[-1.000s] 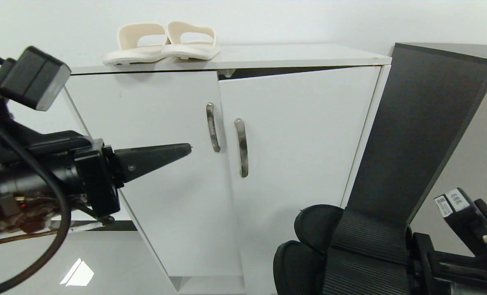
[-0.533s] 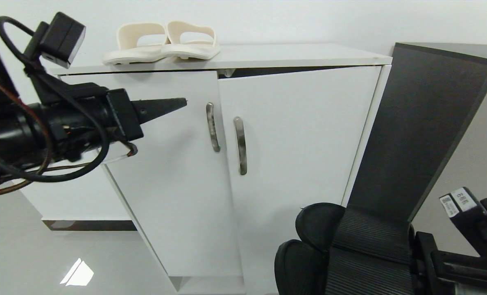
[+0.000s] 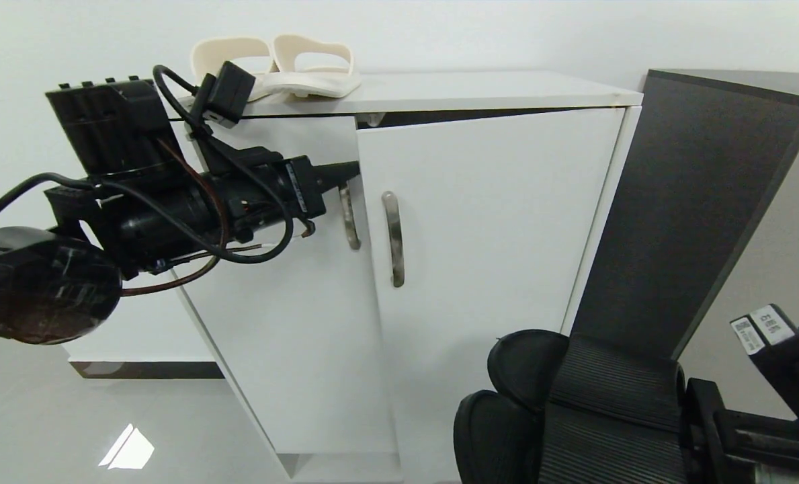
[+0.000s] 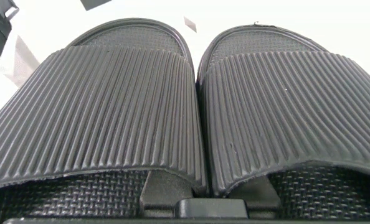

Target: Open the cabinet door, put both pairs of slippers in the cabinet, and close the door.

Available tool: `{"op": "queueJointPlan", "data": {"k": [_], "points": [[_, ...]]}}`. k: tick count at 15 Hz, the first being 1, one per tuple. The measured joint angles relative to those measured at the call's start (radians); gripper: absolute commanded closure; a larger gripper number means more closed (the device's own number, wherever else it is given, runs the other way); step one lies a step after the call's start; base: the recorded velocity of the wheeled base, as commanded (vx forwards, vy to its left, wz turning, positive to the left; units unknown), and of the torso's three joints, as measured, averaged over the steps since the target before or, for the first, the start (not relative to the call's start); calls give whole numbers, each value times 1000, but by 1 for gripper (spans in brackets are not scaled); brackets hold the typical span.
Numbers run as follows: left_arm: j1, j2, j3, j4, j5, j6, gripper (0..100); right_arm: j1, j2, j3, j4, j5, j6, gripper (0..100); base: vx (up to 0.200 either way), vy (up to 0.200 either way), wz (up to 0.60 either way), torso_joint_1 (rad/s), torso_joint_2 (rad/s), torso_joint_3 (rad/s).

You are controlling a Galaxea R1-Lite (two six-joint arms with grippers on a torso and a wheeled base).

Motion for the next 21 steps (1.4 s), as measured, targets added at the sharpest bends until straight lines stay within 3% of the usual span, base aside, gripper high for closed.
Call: {"op": "queueJointPlan", "data": {"k": [4, 9, 13, 15, 18, 21], "points": [[-55, 13, 8, 1, 1, 0, 100, 20, -4, -5, 51, 1, 0, 100, -50, 0, 0, 1, 3, 2], [-117, -37, 124, -36, 1, 1, 100, 53, -9, 1, 82, 2, -27, 100, -80, 0, 0, -3, 0, 3], [-253, -82, 215, -86, 4, 2, 100, 108, -25, 40, 83, 3, -57, 100, -200, 0, 0, 5, 1, 0], [-321, -92, 234, -94, 4, 4, 100, 130, -47, 62, 82, 26, -79, 100, 0, 0, 0, 0, 0, 0], [-323, -74, 234, -155, 4, 1, 100, 143, -126, 110, 85, 150, -95, 100, 0, 0, 0, 0, 0, 0], [-293, -27, 220, -194, 7, -2, 100, 140, -144, 113, 87, 146, -96, 100, 0, 0, 0, 0, 0, 0]]}}
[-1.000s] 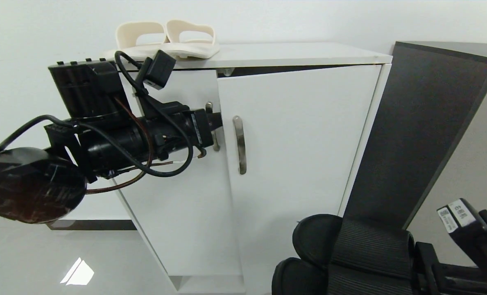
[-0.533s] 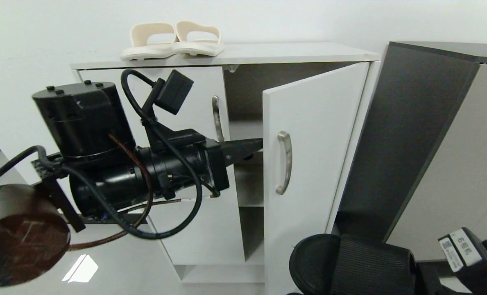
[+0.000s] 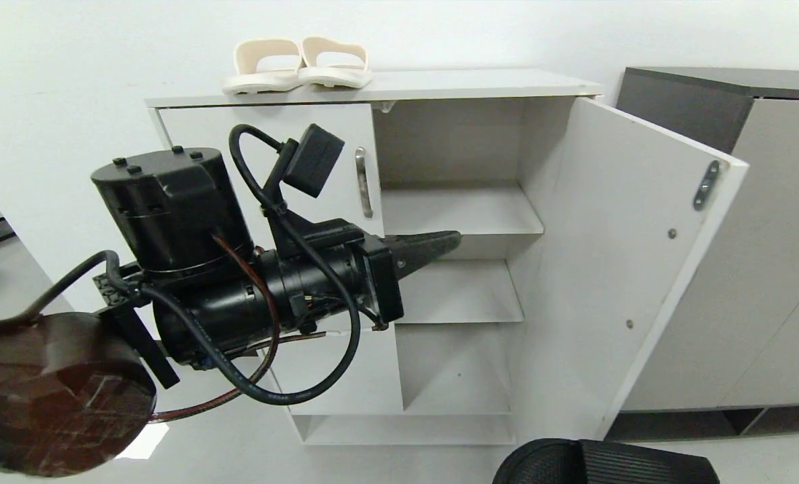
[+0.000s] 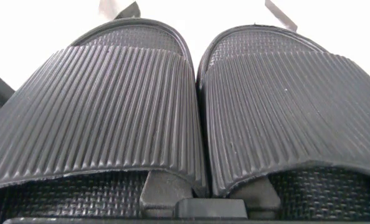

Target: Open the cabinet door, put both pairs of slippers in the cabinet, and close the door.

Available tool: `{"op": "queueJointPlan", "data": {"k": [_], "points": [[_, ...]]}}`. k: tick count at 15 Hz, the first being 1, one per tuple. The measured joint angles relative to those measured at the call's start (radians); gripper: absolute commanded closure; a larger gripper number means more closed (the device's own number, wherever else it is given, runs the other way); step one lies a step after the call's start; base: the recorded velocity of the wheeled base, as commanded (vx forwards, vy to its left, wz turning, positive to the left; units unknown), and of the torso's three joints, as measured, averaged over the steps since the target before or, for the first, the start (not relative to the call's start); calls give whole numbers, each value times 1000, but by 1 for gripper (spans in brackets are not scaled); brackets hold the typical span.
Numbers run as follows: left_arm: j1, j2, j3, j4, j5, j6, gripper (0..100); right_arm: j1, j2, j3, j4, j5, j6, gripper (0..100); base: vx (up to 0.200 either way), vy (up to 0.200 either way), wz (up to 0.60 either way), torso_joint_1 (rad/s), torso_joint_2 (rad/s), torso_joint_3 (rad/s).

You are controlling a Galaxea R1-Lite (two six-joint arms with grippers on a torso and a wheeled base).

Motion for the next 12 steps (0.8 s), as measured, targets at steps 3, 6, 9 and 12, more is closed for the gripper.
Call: {"op": "queueJointPlan", "data": {"k": [3, 6, 9, 12], "points": [[32, 20, 1, -14, 22, -3, 100, -1, 6, -35, 23, -54, 7, 100, 0, 0, 0, 0, 0, 0], [65, -10, 21, 11, 237, -3, 100, 5, 93, -139, 76, -362, 50, 100, 0, 0, 0, 0, 0, 0], [111, -114, 136, 52, 523, 77, 100, 17, 209, -276, 84, -604, 194, 100, 0, 0, 0, 0, 0, 0], [165, -274, 356, 82, 774, 168, 100, 17, 297, -321, 86, -687, 205, 100, 0, 0, 0, 0, 0, 0]]}}
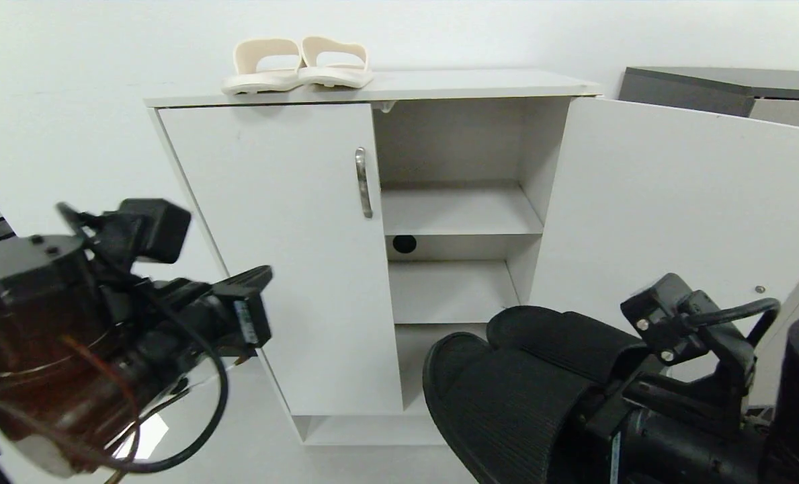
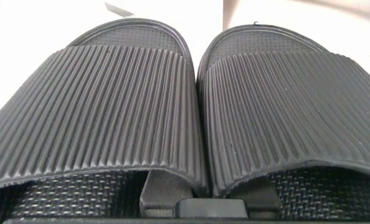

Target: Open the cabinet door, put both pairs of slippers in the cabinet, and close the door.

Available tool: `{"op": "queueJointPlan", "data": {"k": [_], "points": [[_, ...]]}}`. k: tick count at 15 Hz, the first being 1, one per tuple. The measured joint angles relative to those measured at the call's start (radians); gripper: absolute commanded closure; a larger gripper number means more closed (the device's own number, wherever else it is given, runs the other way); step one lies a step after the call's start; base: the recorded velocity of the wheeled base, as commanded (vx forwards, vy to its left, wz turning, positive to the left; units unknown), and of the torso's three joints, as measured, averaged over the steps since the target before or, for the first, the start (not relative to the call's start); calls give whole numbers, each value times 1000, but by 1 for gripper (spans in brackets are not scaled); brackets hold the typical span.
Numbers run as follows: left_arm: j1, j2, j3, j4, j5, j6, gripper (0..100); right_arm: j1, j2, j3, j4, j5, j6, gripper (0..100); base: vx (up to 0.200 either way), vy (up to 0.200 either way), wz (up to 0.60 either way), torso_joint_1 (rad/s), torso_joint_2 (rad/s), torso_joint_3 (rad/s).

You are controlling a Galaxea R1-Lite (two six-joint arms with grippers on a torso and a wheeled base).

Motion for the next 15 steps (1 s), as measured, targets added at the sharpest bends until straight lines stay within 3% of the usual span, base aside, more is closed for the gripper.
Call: {"op": "queueJointPlan", "data": {"k": [2, 4, 6, 8, 9, 10, 11, 13, 14, 15], "points": [[66, -161, 118, 23, 108, 26, 100, 0, 25, -2, -1, -3, 0, 100, 0, 0, 0, 0, 0, 0], [167, -340, 210, 98, 158, 38, 100, 0, 32, -2, -3, -3, -1, 100, 0, 0, 0, 0, 0, 0], [267, -541, 277, 241, 175, 43, 100, 1, 33, 2, -3, -3, -2, 100, 0, 0, 0, 0, 0, 0], [349, -779, 327, 448, 175, 45, 100, 2, 34, 4, -3, 0, -2, 100, 0, 0, 0, 0, 0, 0], [378, -898, 343, 558, 144, 45, 100, 3, 35, 5, -3, 4, -2, 100, 0, 0, 0, 0, 0, 0], [409, -1017, 363, 673, 65, 41, 100, 4, 37, 6, -3, 4, -2, 100, 0, 0, 0, 0, 0, 0], [436, -1109, 381, 741, -50, 31, 100, 5, 39, 7, -2, 6, -1, 100, 0, 0, 0, 0, 0, 0], [470, -1231, 418, 777, -311, 10, 100, 4, 42, 13, -3, 7, 0, 100, 0, 0, 0, 0, 0, 0], [480, -1262, 433, 768, -399, 5, 100, 5, 43, 16, -2, 11, 0, 100, 0, 0, 0, 0, 0, 0], [485, -1284, 446, 763, -426, 5, 100, 5, 44, 17, -4, 12, 0, 100, 0, 0, 0, 0, 0, 0]]}}
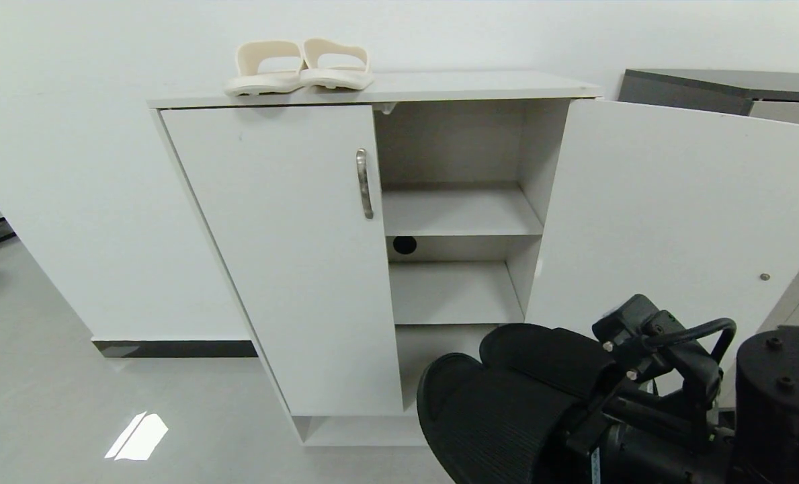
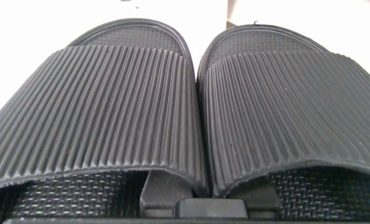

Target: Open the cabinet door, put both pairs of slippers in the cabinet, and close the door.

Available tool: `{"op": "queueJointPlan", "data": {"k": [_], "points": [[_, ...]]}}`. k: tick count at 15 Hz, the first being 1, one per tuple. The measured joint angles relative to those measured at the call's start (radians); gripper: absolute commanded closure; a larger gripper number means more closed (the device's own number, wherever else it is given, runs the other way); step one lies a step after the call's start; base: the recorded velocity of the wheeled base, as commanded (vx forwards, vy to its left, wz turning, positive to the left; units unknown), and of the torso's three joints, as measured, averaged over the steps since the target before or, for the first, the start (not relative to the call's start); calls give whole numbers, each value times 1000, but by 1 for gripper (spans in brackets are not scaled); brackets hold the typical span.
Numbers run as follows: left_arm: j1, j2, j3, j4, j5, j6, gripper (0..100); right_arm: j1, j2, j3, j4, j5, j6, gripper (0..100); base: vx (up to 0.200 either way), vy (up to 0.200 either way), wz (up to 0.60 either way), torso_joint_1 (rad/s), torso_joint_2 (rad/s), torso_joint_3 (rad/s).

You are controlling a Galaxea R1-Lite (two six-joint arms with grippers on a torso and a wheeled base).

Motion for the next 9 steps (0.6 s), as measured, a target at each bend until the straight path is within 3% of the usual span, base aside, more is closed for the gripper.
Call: {"op": "queueJointPlan", "data": {"k": [2, 4, 5, 7, 9], "points": [[5, -23, 12, 0, 30, 23, 100, 0, 6, 2, -1, 5, 4, 100, 0, 0, 0, 0, 0, 0], [5, -33, 18, 16, 49, 85, 100, 0, 16, 2, -3, 7, 5, 100, 0, 0, 0, 0, 0, 0], [5, -36, 19, 16, 44, 83, 100, 0, 19, 2, -3, 7, 5, 100, 0, 0, 0, 0, 0, 0], [6, -39, 20, 16, 47, 19, 100, 1, 27, 1, -3, 10, 6, 100, 0, 0, 0, 0, 0, 0], [6, -41, 20, 13, 47, 10, 100, 11, 56, -16, -20, 17, 34, 100, 0, 0, 0, 0, 0, 0]]}}
